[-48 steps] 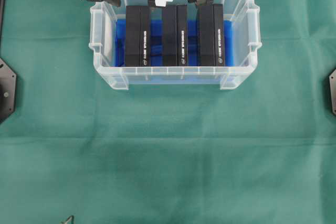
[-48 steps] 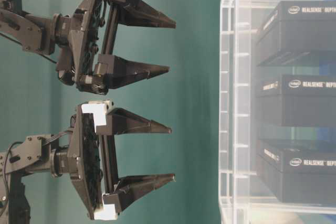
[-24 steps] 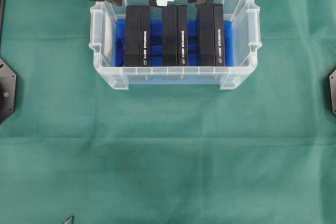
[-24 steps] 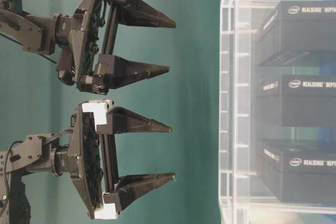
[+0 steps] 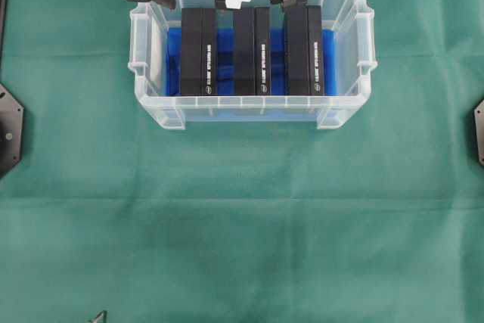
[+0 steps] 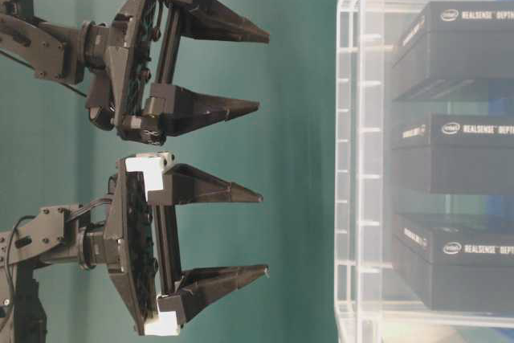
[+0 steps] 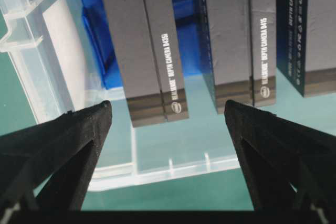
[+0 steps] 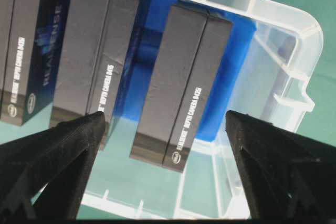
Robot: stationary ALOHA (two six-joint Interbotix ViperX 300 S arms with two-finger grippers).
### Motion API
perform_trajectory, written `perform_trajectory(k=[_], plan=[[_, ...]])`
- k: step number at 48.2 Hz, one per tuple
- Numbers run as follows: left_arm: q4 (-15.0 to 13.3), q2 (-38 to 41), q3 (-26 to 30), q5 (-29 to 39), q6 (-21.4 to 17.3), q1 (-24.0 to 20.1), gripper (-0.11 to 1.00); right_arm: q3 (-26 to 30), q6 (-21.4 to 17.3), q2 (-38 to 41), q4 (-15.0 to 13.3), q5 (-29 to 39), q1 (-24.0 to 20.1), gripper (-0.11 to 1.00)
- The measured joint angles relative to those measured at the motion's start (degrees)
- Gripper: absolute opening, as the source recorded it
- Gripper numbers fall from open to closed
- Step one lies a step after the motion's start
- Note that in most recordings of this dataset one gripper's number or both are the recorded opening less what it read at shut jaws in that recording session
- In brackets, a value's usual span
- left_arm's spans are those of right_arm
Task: Take the box out of the case with both arms.
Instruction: 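Align left gripper over left box pair, right gripper over right pair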
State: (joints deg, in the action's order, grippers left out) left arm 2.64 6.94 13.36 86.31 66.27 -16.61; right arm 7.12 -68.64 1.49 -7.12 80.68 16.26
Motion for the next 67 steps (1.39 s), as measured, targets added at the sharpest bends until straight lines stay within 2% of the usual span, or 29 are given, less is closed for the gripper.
perform_trajectory(k=[67], plan=[[0.26, 0.0, 0.09, 0.0, 0.7, 0.0, 0.92, -0.26, -1.05, -0.09, 0.0, 0.35, -0.09, 0.96]])
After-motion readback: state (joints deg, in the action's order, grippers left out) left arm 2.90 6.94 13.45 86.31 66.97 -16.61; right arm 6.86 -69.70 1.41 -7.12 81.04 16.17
